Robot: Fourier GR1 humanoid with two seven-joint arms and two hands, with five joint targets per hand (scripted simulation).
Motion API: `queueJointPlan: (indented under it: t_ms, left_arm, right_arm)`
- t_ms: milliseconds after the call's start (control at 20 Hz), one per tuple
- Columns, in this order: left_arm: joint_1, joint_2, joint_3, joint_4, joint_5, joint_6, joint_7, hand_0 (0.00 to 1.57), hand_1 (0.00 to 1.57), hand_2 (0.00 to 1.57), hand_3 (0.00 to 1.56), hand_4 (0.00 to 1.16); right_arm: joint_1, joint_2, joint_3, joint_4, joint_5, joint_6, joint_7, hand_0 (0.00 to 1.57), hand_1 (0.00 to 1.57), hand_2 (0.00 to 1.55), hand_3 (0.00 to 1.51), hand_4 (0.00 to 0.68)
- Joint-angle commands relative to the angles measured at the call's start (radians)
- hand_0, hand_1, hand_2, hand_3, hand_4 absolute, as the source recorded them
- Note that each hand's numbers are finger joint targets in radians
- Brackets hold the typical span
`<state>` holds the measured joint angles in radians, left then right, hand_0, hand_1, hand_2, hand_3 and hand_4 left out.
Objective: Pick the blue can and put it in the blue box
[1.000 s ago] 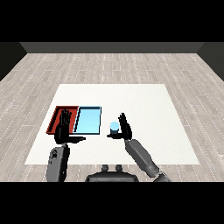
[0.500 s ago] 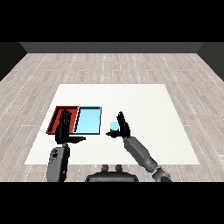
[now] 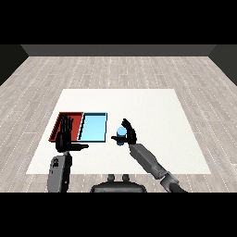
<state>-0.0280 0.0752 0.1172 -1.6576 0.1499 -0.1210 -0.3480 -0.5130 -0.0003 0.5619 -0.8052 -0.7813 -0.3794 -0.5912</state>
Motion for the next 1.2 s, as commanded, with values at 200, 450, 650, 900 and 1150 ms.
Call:
queueJointPlan:
  t_ms: [200, 450, 650, 900, 1150]
  left_arm:
    - [-0.028, 0.015, 0.025, 0.058, 0.018, -0.021, -0.026, 0.00, 0.00, 0.00, 0.00, 0.00]
    - [0.008, 0.011, 0.002, 0.012, -0.022, -0.002, -0.012, 0.00, 0.00, 0.00, 0.00, 0.00]
    - [0.001, 0.010, -0.019, 0.075, -0.041, -0.028, -0.052, 0.00, 0.00, 0.00, 0.00, 0.00]
    - [0.043, -0.052, -0.136, -0.022, -0.097, 0.007, 0.027, 0.00, 0.00, 0.00, 0.00, 0.00]
    - [-0.033, -0.050, -0.158, 0.076, -0.131, 0.007, 0.049, 0.00, 0.00, 0.00, 0.00, 0.00]
  right_arm:
    - [-0.015, 0.000, 0.090, 0.014, 0.011, -0.268, 0.002, 1.49, 1.49, 1.48, 1.43, 0.617]
    - [-0.055, 0.000, 0.113, -0.021, -0.018, -0.329, 0.031, 1.50, 1.50, 1.48, 1.44, 0.616]
    - [-0.049, -0.017, 0.067, -0.092, 0.110, -0.324, 0.110, 1.49, 1.49, 1.46, 1.41, 0.645]
    - [-0.138, -0.132, 0.098, -0.235, 0.169, -0.375, 0.257, 1.46, 1.46, 1.45, 1.40, 0.626]
    - [-0.084, -0.161, 0.150, -0.393, 0.282, -0.450, 0.313, 1.44, 1.44, 1.45, 1.39, 0.620]
